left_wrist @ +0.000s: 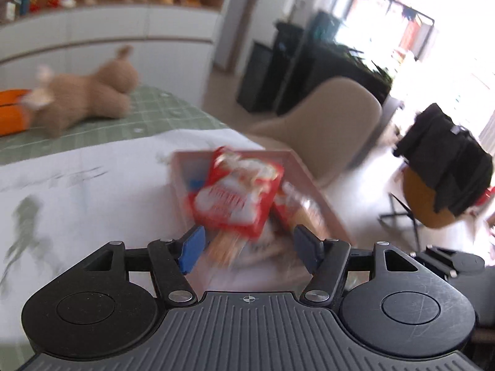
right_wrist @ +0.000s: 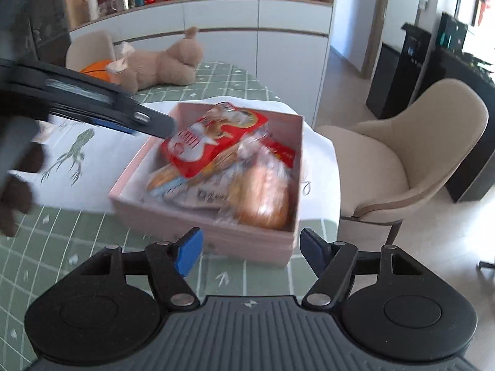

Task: Organize snacks

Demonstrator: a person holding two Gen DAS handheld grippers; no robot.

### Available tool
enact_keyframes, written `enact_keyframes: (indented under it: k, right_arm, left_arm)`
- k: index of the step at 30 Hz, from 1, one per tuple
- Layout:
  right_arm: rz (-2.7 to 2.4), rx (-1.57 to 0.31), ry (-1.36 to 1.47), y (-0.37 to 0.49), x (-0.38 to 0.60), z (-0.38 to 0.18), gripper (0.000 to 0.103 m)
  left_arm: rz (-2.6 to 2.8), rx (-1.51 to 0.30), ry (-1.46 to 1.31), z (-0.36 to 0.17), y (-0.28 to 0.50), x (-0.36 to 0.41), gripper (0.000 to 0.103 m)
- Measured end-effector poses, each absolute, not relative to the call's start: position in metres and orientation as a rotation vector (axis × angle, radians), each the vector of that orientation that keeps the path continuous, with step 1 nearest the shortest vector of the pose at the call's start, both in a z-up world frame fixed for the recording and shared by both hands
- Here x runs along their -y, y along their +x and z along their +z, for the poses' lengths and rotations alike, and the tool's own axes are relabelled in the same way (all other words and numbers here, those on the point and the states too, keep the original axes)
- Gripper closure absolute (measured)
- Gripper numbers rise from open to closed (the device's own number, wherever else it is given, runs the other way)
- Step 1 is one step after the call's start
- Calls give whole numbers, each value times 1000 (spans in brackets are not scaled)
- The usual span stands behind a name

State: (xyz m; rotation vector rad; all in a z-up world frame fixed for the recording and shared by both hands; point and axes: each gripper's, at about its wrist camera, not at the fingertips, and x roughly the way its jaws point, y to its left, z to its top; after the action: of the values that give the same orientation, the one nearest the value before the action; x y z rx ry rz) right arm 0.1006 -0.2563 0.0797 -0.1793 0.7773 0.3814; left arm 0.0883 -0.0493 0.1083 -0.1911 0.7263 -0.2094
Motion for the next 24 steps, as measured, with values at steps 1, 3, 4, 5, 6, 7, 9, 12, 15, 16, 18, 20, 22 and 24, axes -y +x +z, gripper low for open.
enact_keyframes:
  k: [1,3,4,5,6,7,9,12,15,16,18,20,22,24]
  right_arm:
    - [377,-770,-171,91,253,74,33]
    - [368,-773,-139,78,245,63,33]
    - [368,-774,-118,71,239,57,33]
    - [370,-774,-103,63,233,50,33]
    - [368,-776,-98,56,225,43,33]
    - [358,-781,-101,50,218,36,33]
    - [339,-792,-91,41,210,28,33]
    - [297,-837,-56,36,204,10,33]
    - [256,-810,-37,26,204,2,28]
    - [243,-799,-52,26,202,0,27]
    - [173,-773,-97,22,197,-3,14]
    - [92,-765,-88,20,204,-4,3]
    - [94,-755,-15,21,214,-8,0]
    - [96,-713,-12,20,222,-11,0]
  left_arm:
    - [-182,-717,-179,102,73,47,34]
    - [-104,-728,-145,78,33,43,34]
    - [-74,-748,-138,68,18,41,34]
    - [-54,-771,-137,55,8,38,34]
    - [-30,-799,-138,42,-1,36,34]
    - [-14,-814,-136,35,-5,36,34]
    - [9,-803,-111,23,-13,35,34]
    - [51,-773,-78,11,-17,35,34]
    - [61,-737,-42,5,-19,38,32]
    - [58,-727,-19,5,-18,45,32]
    - [51,-702,8,0,-15,51,31]
    - [41,-674,8,-4,-14,53,29]
    - [41,-651,15,-7,-14,53,26]
    - [40,-651,12,-6,-14,53,25]
